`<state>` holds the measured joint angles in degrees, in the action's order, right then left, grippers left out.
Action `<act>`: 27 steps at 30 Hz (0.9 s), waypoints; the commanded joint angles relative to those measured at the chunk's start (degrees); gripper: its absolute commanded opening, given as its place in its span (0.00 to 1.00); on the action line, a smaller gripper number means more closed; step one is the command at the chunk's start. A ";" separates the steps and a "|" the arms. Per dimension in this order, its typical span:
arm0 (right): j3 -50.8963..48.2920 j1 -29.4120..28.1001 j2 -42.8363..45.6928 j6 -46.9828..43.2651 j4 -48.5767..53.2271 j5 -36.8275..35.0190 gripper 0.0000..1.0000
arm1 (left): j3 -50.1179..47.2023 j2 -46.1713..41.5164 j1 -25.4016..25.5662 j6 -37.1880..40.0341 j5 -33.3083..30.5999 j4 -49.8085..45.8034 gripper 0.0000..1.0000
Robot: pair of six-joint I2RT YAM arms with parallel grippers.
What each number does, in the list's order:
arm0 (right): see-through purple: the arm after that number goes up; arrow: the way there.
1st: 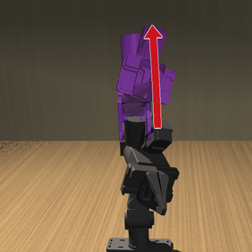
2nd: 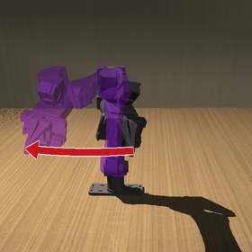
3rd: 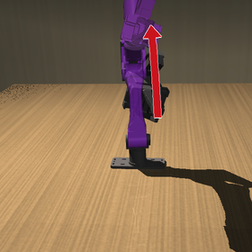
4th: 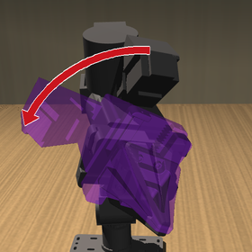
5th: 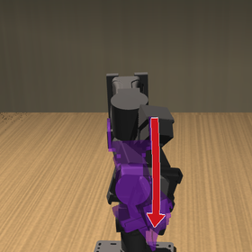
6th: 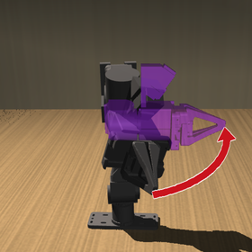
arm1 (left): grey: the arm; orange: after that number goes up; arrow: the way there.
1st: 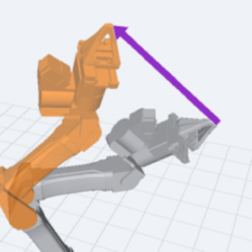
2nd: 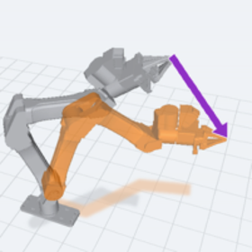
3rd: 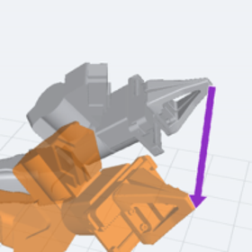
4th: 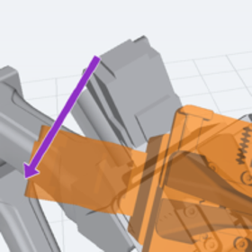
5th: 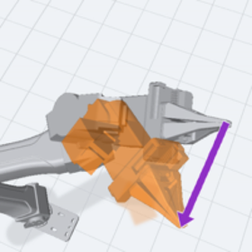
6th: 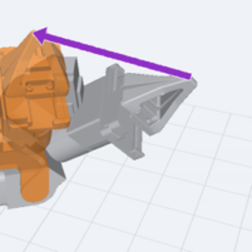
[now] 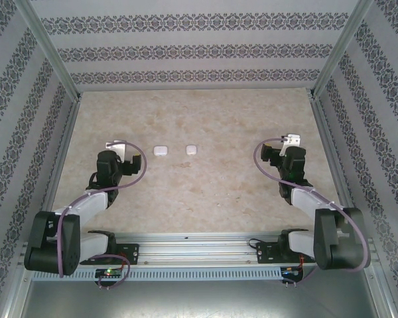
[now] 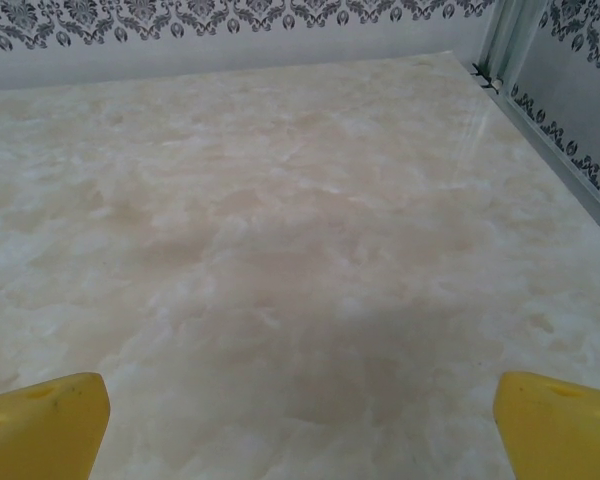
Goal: Insert the wireless bluetooth earbuds into the charging case
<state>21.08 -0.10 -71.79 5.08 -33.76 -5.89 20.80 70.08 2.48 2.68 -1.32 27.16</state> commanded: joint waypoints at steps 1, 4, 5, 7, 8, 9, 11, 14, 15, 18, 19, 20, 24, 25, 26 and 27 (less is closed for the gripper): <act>-1.04 0.54 -3.28 -1.47 -11.56 0.88 0.98 | -2.49 3.33 -1.22 1.01 2.38 13.06 1.00; -1.04 0.49 -7.26 -1.33 -15.40 2.77 0.98 | -3.99 6.59 -1.54 1.69 3.94 21.64 1.00; -1.04 0.47 -8.48 -1.79 -16.69 3.70 0.98 | -3.24 7.29 -1.63 0.82 3.07 21.30 1.00; -1.04 0.44 -10.78 -1.61 -19.42 3.38 0.98 | -1.34 8.28 -1.95 0.50 4.08 18.79 1.00; -2.74 0.49 -12.05 -1.40 -20.82 3.02 0.98 | -0.44 9.08 -2.03 0.14 4.44 18.26 1.00; -3.04 0.53 -13.38 -1.27 -22.56 2.84 0.98 | 0.03 9.96 -2.11 -0.60 4.96 18.20 1.00; -3.56 0.54 -15.66 -1.20 -26.36 3.31 0.98 | -1.42 13.72 -2.30 -0.76 6.62 25.69 1.00; -2.38 0.53 -14.30 -1.85 -21.93 4.70 0.98 | -3.24 19.08 -2.31 -0.60 6.60 33.74 1.00; -2.07 0.58 -14.94 -1.93 -22.22 5.06 0.98 | -3.76 20.99 -2.35 -0.58 6.65 36.25 1.00; 0.62 0.45 -14.47 -1.73 -17.46 3.96 0.98 | -1.45 20.06 -2.33 -1.56 4.06 30.72 1.00; 0.42 0.44 -14.82 -1.82 -18.59 3.93 0.98 | 0.05 20.63 -2.35 -1.94 2.82 28.89 1.00; 0.36 0.39 -15.04 -1.88 -18.91 3.82 0.98 | 1.72 20.95 -2.44 -2.51 1.80 26.33 1.00; 0.37 0.09 -14.78 -2.14 -18.38 3.13 0.98 | 1.82 20.58 -2.75 -2.74 2.20 25.33 1.00; 0.41 0.03 -14.70 -2.11 -18.28 2.99 0.98 | 1.83 20.61 -2.79 -2.77 2.20 25.14 1.00; 0.41 0.01 -14.70 -2.22 -18.36 3.15 0.98 | 1.58 20.87 -2.75 -2.67 2.18 26.35 1.00; 0.53 -0.14 -14.74 -2.48 -18.21 3.00 0.98 | 1.60 20.73 -2.75 -2.72 2.20 25.91 1.00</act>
<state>20.69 -0.12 -86.91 3.97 -51.62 -2.94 22.15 91.02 0.34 1.06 1.65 53.12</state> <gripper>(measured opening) 0.982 0.999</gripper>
